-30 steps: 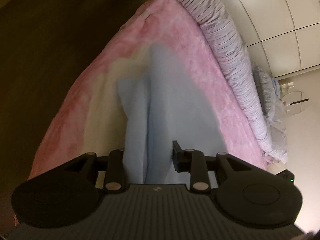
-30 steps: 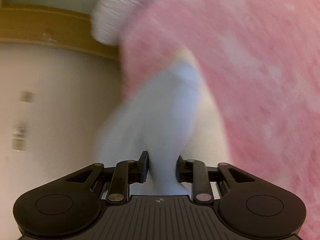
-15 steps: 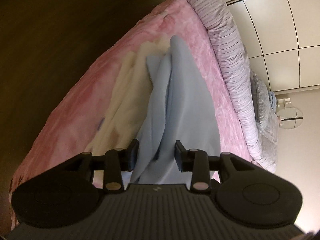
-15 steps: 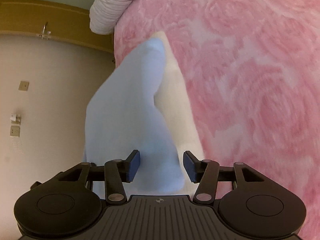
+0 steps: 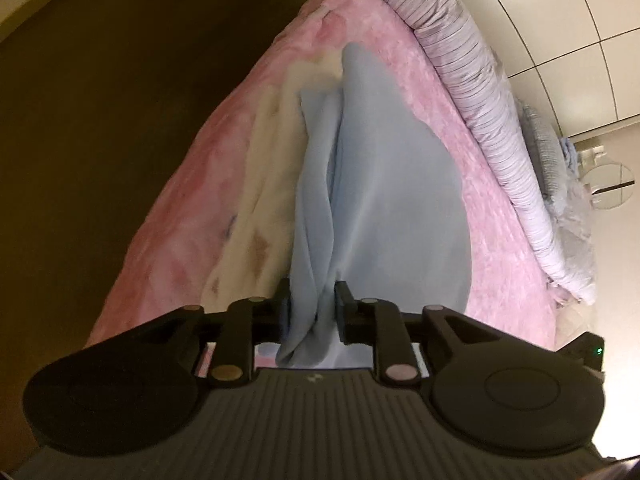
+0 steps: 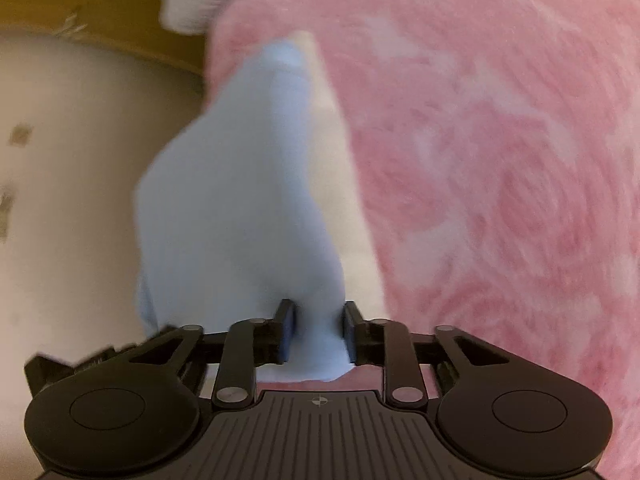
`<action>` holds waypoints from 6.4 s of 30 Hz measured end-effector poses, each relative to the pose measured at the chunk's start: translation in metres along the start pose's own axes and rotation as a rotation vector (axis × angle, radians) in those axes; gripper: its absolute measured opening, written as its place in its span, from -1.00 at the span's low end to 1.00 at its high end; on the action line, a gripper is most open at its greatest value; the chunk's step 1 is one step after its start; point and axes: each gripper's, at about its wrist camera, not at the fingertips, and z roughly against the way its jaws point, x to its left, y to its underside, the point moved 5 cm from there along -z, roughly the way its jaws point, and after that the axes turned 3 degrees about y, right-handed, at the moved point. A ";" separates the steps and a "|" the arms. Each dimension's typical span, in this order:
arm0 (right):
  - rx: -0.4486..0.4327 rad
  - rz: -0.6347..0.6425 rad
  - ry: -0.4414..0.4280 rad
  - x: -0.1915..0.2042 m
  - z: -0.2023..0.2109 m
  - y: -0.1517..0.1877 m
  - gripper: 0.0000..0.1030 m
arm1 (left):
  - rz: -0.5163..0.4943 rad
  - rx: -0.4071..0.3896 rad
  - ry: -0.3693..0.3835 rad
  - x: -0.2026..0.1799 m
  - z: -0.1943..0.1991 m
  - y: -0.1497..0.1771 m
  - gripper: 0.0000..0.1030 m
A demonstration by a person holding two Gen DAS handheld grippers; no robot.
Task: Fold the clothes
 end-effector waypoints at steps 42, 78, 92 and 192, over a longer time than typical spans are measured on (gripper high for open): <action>-0.237 0.301 0.048 0.069 -0.013 -0.099 -0.83 | -0.277 -0.111 -0.102 -0.066 -0.021 -0.072 -0.89; -0.141 0.528 0.190 0.095 0.001 0.068 0.24 | -0.363 -0.104 -0.413 -0.089 0.055 0.058 -0.44; -0.201 0.616 0.231 0.112 0.089 0.118 0.24 | -0.389 -0.159 -0.561 -0.148 0.119 0.127 -0.23; 0.117 1.262 0.193 0.002 0.204 -0.046 0.24 | 0.218 -0.333 -0.720 -0.350 -0.020 0.256 -0.30</action>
